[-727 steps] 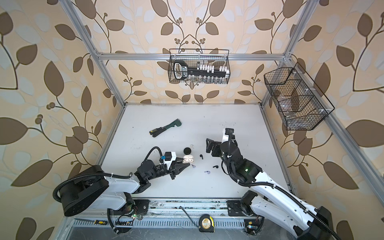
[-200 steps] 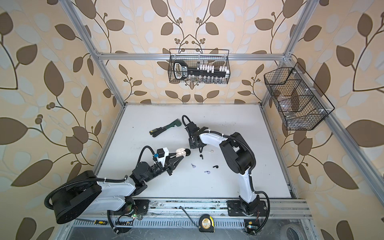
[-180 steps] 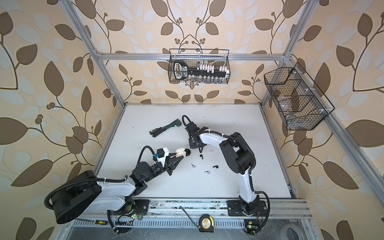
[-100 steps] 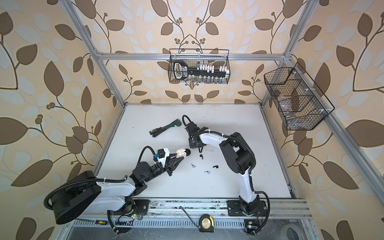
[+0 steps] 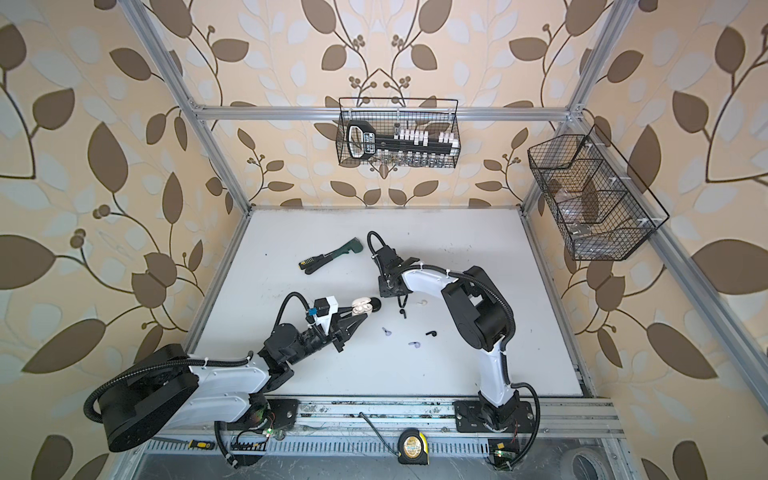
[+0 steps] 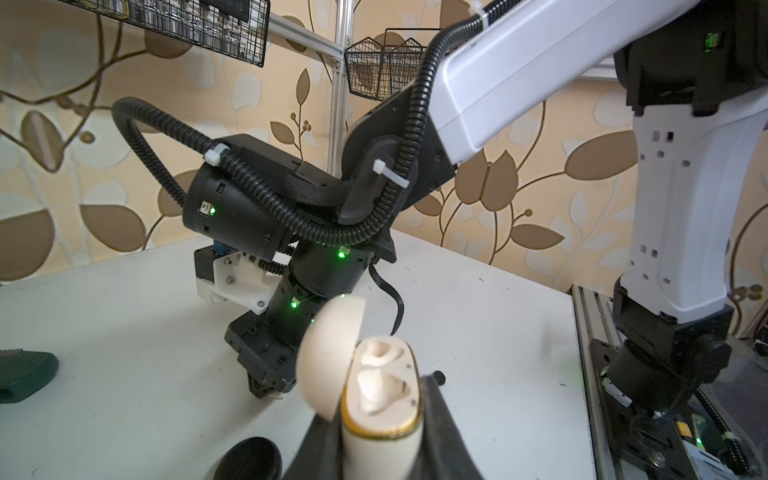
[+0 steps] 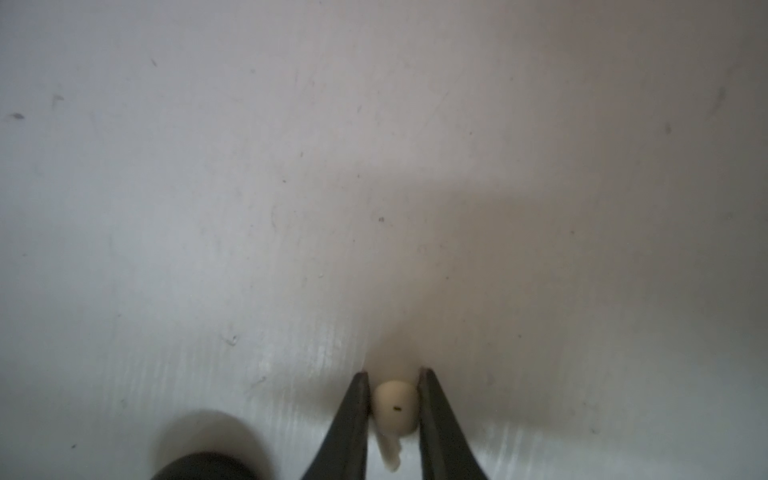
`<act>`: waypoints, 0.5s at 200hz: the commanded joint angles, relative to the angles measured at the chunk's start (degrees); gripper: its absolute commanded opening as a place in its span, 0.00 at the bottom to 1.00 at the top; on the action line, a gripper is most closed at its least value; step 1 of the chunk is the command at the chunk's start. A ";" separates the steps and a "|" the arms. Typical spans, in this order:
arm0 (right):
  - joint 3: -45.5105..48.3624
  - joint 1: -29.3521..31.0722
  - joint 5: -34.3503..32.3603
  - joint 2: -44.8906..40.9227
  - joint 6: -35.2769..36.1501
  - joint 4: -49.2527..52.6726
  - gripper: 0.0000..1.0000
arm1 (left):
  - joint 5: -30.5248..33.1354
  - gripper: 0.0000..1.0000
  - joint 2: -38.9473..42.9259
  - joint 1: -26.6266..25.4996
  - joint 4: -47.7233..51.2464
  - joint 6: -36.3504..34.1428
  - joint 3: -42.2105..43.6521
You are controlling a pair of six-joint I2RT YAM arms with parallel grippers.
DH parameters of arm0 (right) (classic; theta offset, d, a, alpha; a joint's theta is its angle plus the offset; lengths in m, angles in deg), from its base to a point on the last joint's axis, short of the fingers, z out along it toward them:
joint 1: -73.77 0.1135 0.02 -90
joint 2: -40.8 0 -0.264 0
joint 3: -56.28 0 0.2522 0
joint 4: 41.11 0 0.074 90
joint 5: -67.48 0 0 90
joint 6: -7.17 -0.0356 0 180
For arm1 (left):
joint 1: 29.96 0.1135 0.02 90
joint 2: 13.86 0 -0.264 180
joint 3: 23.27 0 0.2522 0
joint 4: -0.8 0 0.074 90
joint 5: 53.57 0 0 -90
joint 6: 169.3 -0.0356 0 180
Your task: Insert the wireless bluetooth earbuds into the charging case
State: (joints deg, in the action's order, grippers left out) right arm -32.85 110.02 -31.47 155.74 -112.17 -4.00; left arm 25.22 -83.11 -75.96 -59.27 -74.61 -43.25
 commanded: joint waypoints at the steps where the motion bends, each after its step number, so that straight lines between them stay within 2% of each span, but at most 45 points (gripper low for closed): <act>1: 3.99 -0.43 2.29 -1.69 -3.31 -0.16 0.21 | 3.82 0.00 -0.31 0.73 -0.75 -0.09 -1.23; 28: 8.67 -0.65 1.45 -4.99 -5.53 -3.55 0.21 | 9.55 0.00 -2.57 0.73 10.73 1.92 -5.59; 48: 10.50 -0.70 0.61 -7.15 -6.49 -5.20 0.21 | 17.87 0.00 -5.17 0.82 17.00 6.76 -9.08; 61: 11.79 -0.71 0.42 -8.55 -7.30 -6.54 0.21 | 22.04 0.00 -6.37 0.82 14.28 9.11 -8.48; 84: 13.88 -0.73 -1.12 -10.97 -8.57 -8.16 0.20 | 23.17 0.00 -8.88 0.91 4.44 7.92 -5.74; 100: 14.99 -0.71 -1.89 -12.58 -9.01 -9.03 0.20 | 24.82 0.00 -11.99 1.00 2.55 9.80 -7.65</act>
State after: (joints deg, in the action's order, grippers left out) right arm -19.54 109.58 -31.17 146.47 -118.84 -10.77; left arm 44.26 -91.81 -75.59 -48.64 -67.92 -49.57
